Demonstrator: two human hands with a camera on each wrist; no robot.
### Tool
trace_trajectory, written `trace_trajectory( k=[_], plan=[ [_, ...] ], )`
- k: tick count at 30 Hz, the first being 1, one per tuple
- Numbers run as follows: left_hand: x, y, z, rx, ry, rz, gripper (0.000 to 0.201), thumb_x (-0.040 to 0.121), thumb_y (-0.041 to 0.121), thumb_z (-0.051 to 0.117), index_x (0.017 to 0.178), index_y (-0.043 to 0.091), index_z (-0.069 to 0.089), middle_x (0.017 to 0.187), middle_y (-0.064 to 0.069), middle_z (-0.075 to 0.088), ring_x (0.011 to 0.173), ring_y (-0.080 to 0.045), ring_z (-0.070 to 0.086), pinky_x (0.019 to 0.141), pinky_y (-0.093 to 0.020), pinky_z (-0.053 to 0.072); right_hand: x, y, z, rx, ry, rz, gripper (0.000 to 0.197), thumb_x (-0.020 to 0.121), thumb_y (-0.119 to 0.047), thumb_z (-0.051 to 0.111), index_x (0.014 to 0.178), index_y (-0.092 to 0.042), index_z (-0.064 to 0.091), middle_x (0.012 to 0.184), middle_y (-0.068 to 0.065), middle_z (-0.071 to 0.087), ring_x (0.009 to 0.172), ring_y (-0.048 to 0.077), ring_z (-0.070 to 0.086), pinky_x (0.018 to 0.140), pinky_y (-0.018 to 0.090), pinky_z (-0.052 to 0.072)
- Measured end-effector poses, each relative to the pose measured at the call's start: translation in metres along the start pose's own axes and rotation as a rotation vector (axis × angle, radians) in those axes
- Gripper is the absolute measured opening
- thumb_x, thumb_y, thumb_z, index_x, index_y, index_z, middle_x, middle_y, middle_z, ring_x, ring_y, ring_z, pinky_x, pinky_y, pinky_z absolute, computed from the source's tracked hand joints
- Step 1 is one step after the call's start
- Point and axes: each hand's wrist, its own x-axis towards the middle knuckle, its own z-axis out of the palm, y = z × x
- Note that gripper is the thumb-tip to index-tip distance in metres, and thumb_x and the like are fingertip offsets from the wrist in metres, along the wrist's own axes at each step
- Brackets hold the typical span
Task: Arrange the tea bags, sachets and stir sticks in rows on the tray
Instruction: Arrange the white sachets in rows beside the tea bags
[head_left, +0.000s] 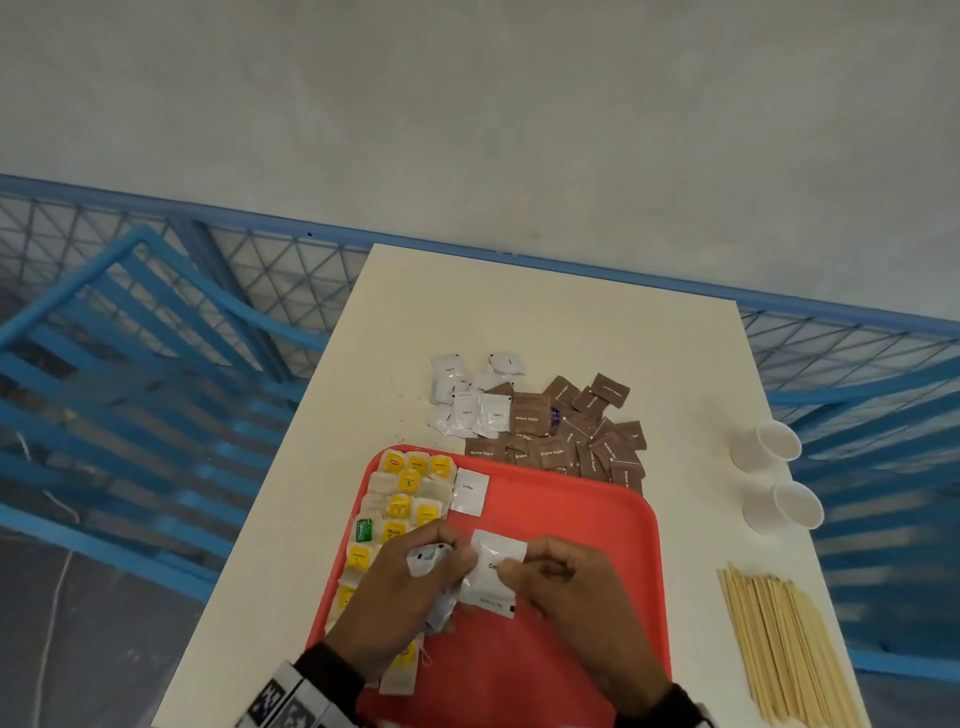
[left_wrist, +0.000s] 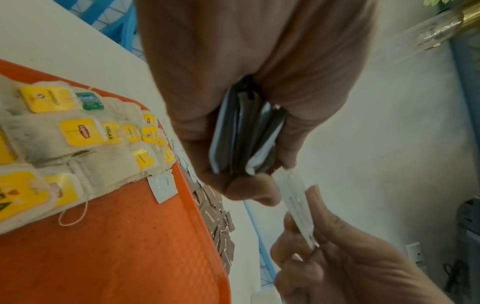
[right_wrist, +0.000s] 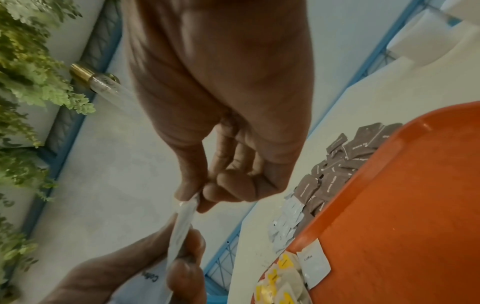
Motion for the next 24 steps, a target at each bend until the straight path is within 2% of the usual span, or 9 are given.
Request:
trace_trajectory(
  k=[3, 5, 8, 10, 14, 17, 20, 22, 24],
  plan=[
    [-0.002, -0.005, -0.007, 0.007, 0.071, -0.025, 0.041, 0.082, 0.048, 0.071, 0.083, 0.007, 0.066, 0.078, -0.015, 0.064, 0.071, -0.024, 0.062, 0.064, -0.032, 0.051, 0.018, 0.007, 0.003, -0.031, 0.014, 0.020, 0.003, 0.083, -0.009, 0.076, 0.084, -0.007, 0.075, 0.069, 0.004, 0.073, 0.053, 0.004, 0.055, 0.051, 0.015, 0.041],
    [-0.004, -0.009, -0.017, -0.031, 0.127, -0.072, 0.033, 0.089, 0.036, 0.071, 0.086, 0.003, 0.066, 0.079, -0.016, 0.068, 0.067, -0.024, 0.064, 0.059, -0.032, 0.052, 0.045, 0.021, -0.003, -0.086, 0.081, 0.061, 0.007, 0.082, -0.011, 0.077, 0.078, -0.006, 0.074, 0.058, -0.001, 0.064, 0.049, 0.005, 0.049, 0.048, 0.015, 0.039],
    [-0.011, -0.017, -0.033, -0.063, 0.171, -0.163, 0.021, 0.093, 0.016, 0.065, 0.091, -0.005, 0.064, 0.074, -0.014, 0.070, 0.056, -0.021, 0.064, 0.049, -0.028, 0.051, 0.094, 0.045, -0.018, -0.199, 0.169, 0.159, 0.018, 0.084, -0.015, 0.077, 0.070, -0.006, 0.068, 0.057, -0.001, 0.059, 0.048, 0.007, 0.047, 0.048, 0.015, 0.040],
    [-0.016, -0.024, -0.044, -0.032, 0.180, -0.203, 0.018, 0.094, 0.012, 0.064, 0.090, -0.006, 0.064, 0.068, -0.011, 0.069, 0.050, -0.019, 0.062, 0.046, -0.027, 0.050, 0.122, 0.057, -0.026, -0.265, 0.199, 0.207, 0.024, 0.085, -0.017, 0.075, 0.065, -0.010, 0.063, 0.057, 0.000, 0.056, 0.047, 0.007, 0.047, 0.052, 0.018, 0.043],
    [-0.025, -0.035, -0.061, -0.008, 0.211, -0.237, 0.014, 0.093, 0.002, 0.062, 0.090, -0.012, 0.064, 0.075, -0.022, 0.069, 0.058, -0.025, 0.067, 0.055, -0.032, 0.055, 0.158, 0.069, -0.026, -0.423, 0.227, 0.233, 0.031, 0.084, -0.023, 0.076, 0.060, -0.016, 0.057, 0.063, 0.002, 0.058, 0.059, 0.013, 0.052, 0.067, 0.030, 0.049],
    [-0.027, -0.036, -0.064, -0.032, 0.217, -0.276, 0.014, 0.094, 0.001, 0.060, 0.090, -0.012, 0.062, 0.073, -0.016, 0.071, 0.057, -0.022, 0.067, 0.052, -0.027, 0.055, 0.172, 0.080, -0.024, -0.550, 0.333, 0.226, 0.025, 0.078, -0.027, 0.080, 0.068, -0.015, 0.060, 0.072, -0.001, 0.066, 0.070, 0.015, 0.061, 0.063, 0.027, 0.048],
    [-0.027, -0.035, -0.065, -0.054, 0.240, -0.281, 0.013, 0.094, -0.002, 0.059, 0.084, -0.010, 0.064, 0.068, -0.012, 0.070, 0.052, -0.017, 0.066, 0.048, -0.021, 0.053, 0.174, 0.091, -0.018, -0.577, 0.415, 0.222, 0.029, 0.074, -0.033, 0.081, 0.080, -0.013, 0.061, 0.081, 0.000, 0.066, 0.082, 0.019, 0.063, 0.069, 0.031, 0.050],
    [-0.025, -0.035, -0.066, -0.092, 0.258, -0.287, 0.014, 0.094, 0.000, 0.061, 0.082, -0.006, 0.065, 0.067, -0.014, 0.069, 0.051, -0.022, 0.066, 0.049, -0.027, 0.055, 0.169, 0.093, -0.010, -0.596, 0.438, 0.210, 0.033, 0.075, -0.034, 0.080, 0.081, -0.016, 0.054, 0.085, -0.001, 0.063, 0.082, 0.018, 0.059, 0.067, 0.030, 0.045],
    [-0.023, -0.032, -0.067, -0.065, 0.260, -0.260, 0.016, 0.089, 0.012, 0.072, 0.076, 0.003, 0.070, 0.070, -0.015, 0.071, 0.054, -0.026, 0.067, 0.053, -0.034, 0.058, 0.166, 0.094, -0.005, -0.627, 0.438, 0.191, 0.035, 0.076, -0.035, 0.080, 0.083, -0.017, 0.051, 0.087, 0.000, 0.062, 0.084, 0.019, 0.056, 0.066, 0.030, 0.041]
  ],
)
